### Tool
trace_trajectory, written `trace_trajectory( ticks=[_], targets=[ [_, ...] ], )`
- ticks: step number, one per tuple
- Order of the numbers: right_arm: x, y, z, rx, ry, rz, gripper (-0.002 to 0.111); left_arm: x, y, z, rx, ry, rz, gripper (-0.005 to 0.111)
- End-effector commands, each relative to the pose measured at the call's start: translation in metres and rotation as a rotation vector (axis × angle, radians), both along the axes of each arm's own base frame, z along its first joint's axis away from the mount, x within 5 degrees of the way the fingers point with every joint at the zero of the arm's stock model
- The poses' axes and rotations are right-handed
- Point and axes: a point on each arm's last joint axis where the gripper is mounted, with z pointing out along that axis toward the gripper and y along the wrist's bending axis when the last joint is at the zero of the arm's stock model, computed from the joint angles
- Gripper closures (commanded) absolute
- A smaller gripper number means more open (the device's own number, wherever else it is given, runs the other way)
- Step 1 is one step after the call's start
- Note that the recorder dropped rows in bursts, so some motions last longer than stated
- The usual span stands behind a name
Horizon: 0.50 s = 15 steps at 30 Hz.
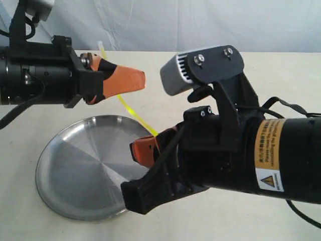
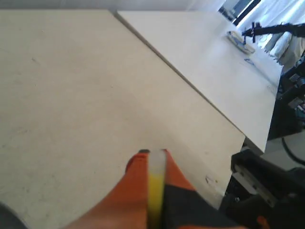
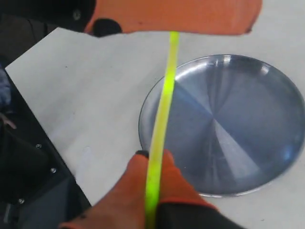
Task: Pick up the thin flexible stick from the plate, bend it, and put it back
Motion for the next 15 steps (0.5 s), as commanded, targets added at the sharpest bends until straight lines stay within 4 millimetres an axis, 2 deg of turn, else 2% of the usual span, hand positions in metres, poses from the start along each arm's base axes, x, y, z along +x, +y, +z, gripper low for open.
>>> trace_trajectory(
  ticks=[1, 4, 7, 10, 15],
  targets=[
    [-0.002, -0.013, 0.030, 0.021, -0.151, 0.018, 0.109, -0.011, 0.000, -0.023, 0.059, 0.098, -0.080, 0.107],
    [0.006, -0.033, 0.025, -0.139, -0.101, -0.097, 0.109, -0.029, -0.005, -0.015, -0.080, 0.191, -0.243, 0.107],
    [0.010, -0.036, 0.013, -0.235, -0.034, -0.134, 0.109, -0.031, -0.007, 0.002, -0.248, 0.184, -0.258, 0.107],
    [0.009, -0.022, 0.003, -0.208, 0.031, -0.086, 0.109, -0.025, -0.006, 0.015, -0.362, 0.124, -0.204, 0.107],
    [0.005, 0.012, -0.005, -0.087, 0.040, 0.061, 0.109, -0.011, -0.006, 0.023, -0.315, 0.031, -0.093, 0.107]
  ],
)
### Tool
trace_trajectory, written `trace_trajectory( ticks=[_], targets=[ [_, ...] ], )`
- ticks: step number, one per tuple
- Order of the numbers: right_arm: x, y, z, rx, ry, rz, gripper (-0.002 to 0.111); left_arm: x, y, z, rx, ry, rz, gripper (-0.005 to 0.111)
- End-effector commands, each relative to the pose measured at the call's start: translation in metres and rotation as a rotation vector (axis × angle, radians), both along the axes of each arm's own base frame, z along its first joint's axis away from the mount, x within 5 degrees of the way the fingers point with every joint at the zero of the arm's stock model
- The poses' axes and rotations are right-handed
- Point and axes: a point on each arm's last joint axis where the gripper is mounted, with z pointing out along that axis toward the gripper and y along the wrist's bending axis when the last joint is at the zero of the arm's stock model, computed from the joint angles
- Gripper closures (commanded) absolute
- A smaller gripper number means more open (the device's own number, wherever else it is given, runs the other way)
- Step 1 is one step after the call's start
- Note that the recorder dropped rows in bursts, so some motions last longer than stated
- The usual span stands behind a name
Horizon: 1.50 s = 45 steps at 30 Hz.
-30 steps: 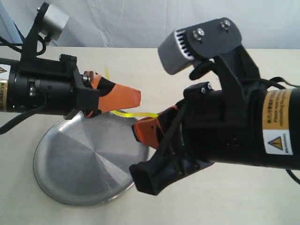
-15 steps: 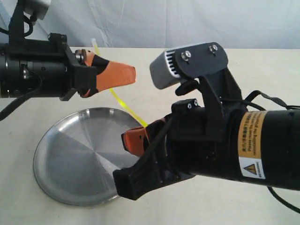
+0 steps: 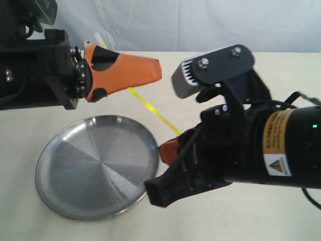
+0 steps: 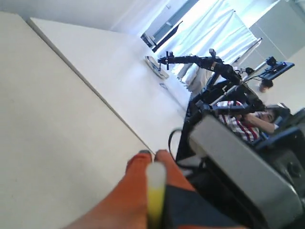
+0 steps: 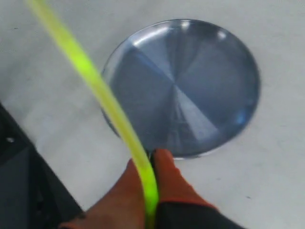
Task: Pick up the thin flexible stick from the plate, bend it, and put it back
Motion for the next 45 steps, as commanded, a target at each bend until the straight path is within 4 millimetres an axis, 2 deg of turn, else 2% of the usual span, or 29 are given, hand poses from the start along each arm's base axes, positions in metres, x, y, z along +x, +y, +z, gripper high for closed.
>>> trace_trajectory(
  ticks=[1, 5, 9, 12, 14, 16, 21, 26, 29, 31, 35, 37, 41, 45],
  targets=[
    [-0.001, 0.027, -0.001, 0.126, -0.012, 0.091, 0.109, 0.007, 0.001, 0.010, 0.021, -0.093, 0.082, 0.107],
    [-0.004, 0.034, 0.003, 0.164, -0.031, 0.117, 0.109, 0.015, 0.004, -0.001, 0.184, -0.171, 0.149, 0.107],
    [-0.007, 0.027, 0.025, 0.213, -0.105, 0.129, 0.109, 0.015, 0.008, -0.022, 0.412, -0.199, 0.106, 0.107],
    [-0.009, 0.018, 0.046, 0.223, -0.211, 0.153, 0.109, 0.008, 0.008, -0.035, 0.417, -0.111, 0.053, 0.107],
    [-0.011, 0.012, 0.052, 0.203, -0.216, 0.143, 0.109, 0.001, 0.008, -0.039, 0.401, -0.058, 0.001, 0.107],
    [-0.010, 0.007, 0.048, 0.139, -0.189, 0.111, 0.109, -0.004, 0.006, -0.035, 0.362, -0.033, -0.042, 0.107],
    [-0.002, 0.001, 0.027, -0.038, -0.109, -0.002, 0.109, -0.013, 0.005, -0.008, 0.158, -0.023, -0.058, 0.107],
    [0.003, 0.021, -0.001, -0.023, -0.028, 0.019, 0.109, -0.013, 0.004, 0.021, 0.041, -0.071, -0.044, 0.107],
    [0.004, 0.037, -0.015, 0.023, 0.013, 0.070, 0.109, -0.007, 0.004, 0.028, 0.068, -0.133, -0.001, 0.107],
    [0.002, 0.043, -0.015, 0.064, 0.023, 0.116, 0.109, -0.001, 0.006, 0.027, 0.133, -0.188, 0.058, 0.107],
    [-0.004, 0.043, -0.003, 0.152, 0.003, 0.164, 0.109, 0.013, 0.014, 0.010, 0.352, -0.268, 0.197, 0.107],
    [-0.006, 0.038, 0.009, 0.197, -0.042, 0.169, 0.109, 0.017, 0.015, 0.001, 0.377, -0.210, 0.231, 0.107],
    [-0.012, 0.024, 0.035, 0.287, -0.150, 0.172, 0.109, 0.009, 0.013, -0.017, 0.388, -0.129, 0.148, 0.107],
    [-0.017, 0.012, 0.048, 0.307, -0.205, 0.180, 0.109, -0.004, 0.010, -0.022, 0.359, -0.070, 0.025, 0.107]
  ],
)
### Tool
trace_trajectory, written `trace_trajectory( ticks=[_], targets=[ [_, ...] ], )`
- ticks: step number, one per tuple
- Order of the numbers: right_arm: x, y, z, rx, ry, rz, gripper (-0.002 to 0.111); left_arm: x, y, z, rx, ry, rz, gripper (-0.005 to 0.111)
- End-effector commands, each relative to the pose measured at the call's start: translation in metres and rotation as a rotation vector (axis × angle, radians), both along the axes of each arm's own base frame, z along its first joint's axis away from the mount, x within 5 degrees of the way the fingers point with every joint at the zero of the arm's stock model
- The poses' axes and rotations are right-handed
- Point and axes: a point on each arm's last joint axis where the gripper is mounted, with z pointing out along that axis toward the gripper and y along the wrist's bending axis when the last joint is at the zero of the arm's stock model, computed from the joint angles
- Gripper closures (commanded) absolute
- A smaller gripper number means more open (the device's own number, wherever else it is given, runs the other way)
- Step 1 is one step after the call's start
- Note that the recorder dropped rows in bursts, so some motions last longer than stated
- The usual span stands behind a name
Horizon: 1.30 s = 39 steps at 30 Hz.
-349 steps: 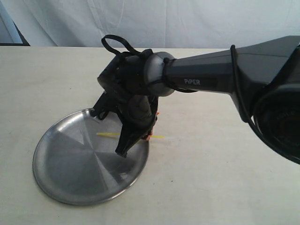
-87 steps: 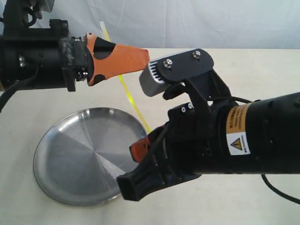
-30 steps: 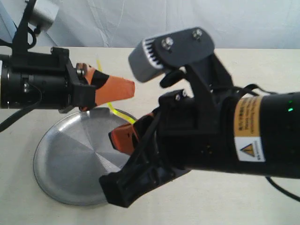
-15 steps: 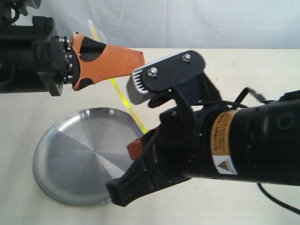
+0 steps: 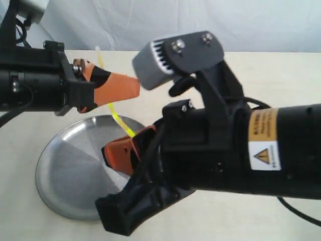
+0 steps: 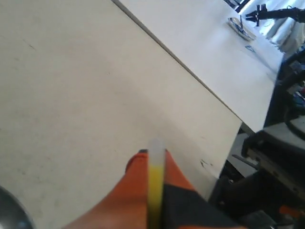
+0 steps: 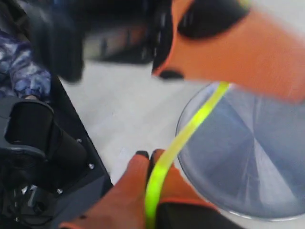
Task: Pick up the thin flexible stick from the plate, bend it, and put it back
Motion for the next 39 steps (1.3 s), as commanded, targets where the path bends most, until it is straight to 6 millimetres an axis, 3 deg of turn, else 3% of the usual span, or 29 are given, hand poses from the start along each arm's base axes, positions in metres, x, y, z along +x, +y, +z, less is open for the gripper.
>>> trace_trajectory(
  ticks=[1, 7, 9, 12, 14, 18, 34, 39],
  targets=[
    [-0.002, -0.015, 0.022, 0.071, -0.109, -0.011, 0.109, -0.010, -0.003, -0.011, 0.016, 0.071, -0.107, 0.107],
    [0.014, -0.035, 0.014, -0.027, -0.042, -0.113, 0.109, -0.027, -0.004, 0.008, -0.133, 0.113, -0.208, 0.107],
    [0.025, -0.039, 0.004, -0.101, -0.012, -0.147, 0.109, -0.032, -0.002, 0.025, -0.205, 0.088, -0.214, 0.107],
    [0.038, -0.024, -0.026, -0.202, 0.124, -0.152, 0.109, -0.028, -0.002, 0.048, -0.260, -0.019, -0.179, 0.107],
    [0.039, -0.008, -0.042, -0.194, 0.200, -0.096, 0.109, -0.017, 0.001, 0.048, -0.204, -0.099, -0.068, 0.107],
    [0.025, 0.012, -0.037, -0.115, 0.143, 0.055, 0.109, 0.002, 0.007, 0.032, 0.001, -0.182, 0.080, 0.107],
    [0.024, 0.007, -0.034, -0.159, 0.056, 0.083, 0.109, 0.007, 0.008, 0.030, 0.017, -0.199, 0.118, 0.106],
    [0.026, 0.007, -0.033, -0.162, 0.039, 0.079, 0.109, 0.004, 0.010, 0.034, 0.028, -0.253, 0.109, 0.088]
  ],
)
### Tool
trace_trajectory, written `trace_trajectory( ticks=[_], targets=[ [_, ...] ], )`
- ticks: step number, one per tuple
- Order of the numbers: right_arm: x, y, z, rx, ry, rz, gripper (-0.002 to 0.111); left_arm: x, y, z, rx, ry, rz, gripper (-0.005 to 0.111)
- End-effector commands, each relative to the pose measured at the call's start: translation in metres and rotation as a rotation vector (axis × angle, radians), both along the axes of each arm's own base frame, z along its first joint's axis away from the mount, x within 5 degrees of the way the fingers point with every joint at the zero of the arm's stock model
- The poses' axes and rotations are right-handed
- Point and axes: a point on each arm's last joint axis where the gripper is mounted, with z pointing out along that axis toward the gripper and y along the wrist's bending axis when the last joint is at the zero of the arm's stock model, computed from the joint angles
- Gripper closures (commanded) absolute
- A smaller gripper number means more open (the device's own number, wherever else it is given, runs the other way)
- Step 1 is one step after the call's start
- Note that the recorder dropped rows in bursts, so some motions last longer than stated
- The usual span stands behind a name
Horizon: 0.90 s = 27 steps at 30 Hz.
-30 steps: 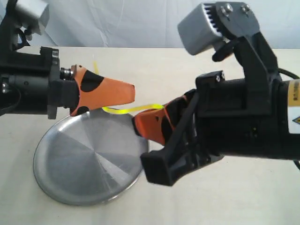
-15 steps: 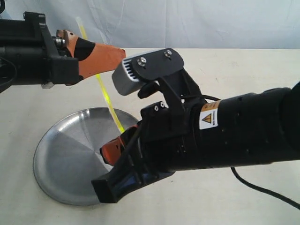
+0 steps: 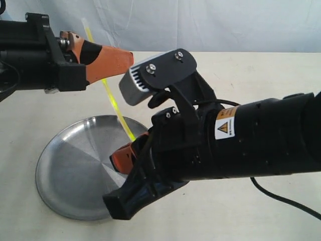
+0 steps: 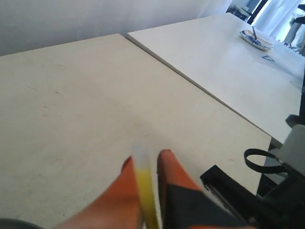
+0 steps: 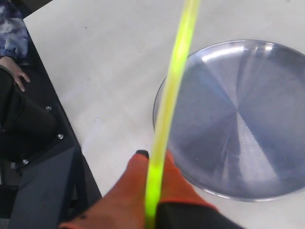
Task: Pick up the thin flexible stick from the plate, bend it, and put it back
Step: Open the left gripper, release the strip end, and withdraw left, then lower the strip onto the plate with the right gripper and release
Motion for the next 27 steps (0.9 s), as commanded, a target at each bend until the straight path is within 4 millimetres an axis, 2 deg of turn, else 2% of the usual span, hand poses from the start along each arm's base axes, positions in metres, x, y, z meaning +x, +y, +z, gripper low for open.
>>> trace_trajectory(
  ticks=[1, 3, 6, 8, 11, 15, 17, 18, 19, 20, 21, 23, 25, 27],
  targets=[
    [-0.002, -0.002, -0.001, -0.024, -0.018, 0.019, 0.109, 0.002, 0.004, 0.008, 0.010, -0.077, 0.055, 0.080],
    [0.001, -0.004, -0.002, -0.031, -0.012, -0.005, 0.109, -0.001, 0.008, 0.018, -0.008, -0.120, 0.082, 0.065],
    [0.008, -0.011, -0.004, -0.069, -0.025, -0.041, 0.109, -0.008, 0.019, 0.044, -0.053, -0.220, 0.163, 0.050],
    [0.013, -0.017, -0.005, -0.094, -0.022, -0.069, 0.109, -0.014, 0.029, 0.061, -0.086, -0.291, 0.232, 0.048],
    [0.018, -0.022, -0.007, -0.122, -0.015, -0.086, 0.109, -0.027, 0.043, 0.075, -0.112, -0.382, 0.310, 0.048],
    [0.021, -0.025, -0.008, -0.139, -0.025, -0.090, 0.109, -0.039, 0.054, 0.081, -0.123, -0.446, 0.356, 0.048],
    [0.022, -0.023, -0.014, -0.160, -0.006, -0.086, 0.109, -0.044, 0.060, 0.074, -0.122, -0.449, 0.395, 0.056],
    [0.025, -0.020, -0.022, -0.187, 0.019, -0.081, 0.109, -0.049, 0.064, 0.070, -0.120, -0.456, 0.414, 0.071],
    [0.027, -0.017, -0.030, -0.213, 0.043, -0.078, 0.109, -0.051, 0.067, 0.068, -0.105, -0.479, 0.423, 0.080],
    [0.032, -0.012, -0.046, -0.257, 0.079, -0.073, 0.109, -0.057, 0.071, 0.063, -0.055, -0.545, 0.430, 0.098],
    [0.038, -0.006, -0.064, -0.304, 0.115, -0.066, 0.109, -0.061, 0.077, 0.057, -0.002, -0.610, 0.454, 0.106],
    [0.048, 0.004, -0.089, -0.361, 0.168, -0.065, 0.109, -0.065, 0.091, 0.052, 0.019, -0.643, 0.573, 0.106],
    [0.059, 0.016, -0.104, -0.395, 0.193, -0.057, 0.109, -0.067, 0.106, 0.043, 0.036, -0.643, 0.722, 0.106],
    [0.071, 0.028, -0.108, -0.394, 0.190, -0.053, 0.109, -0.069, 0.122, 0.031, 0.053, -0.627, 0.867, 0.106]
  ],
)
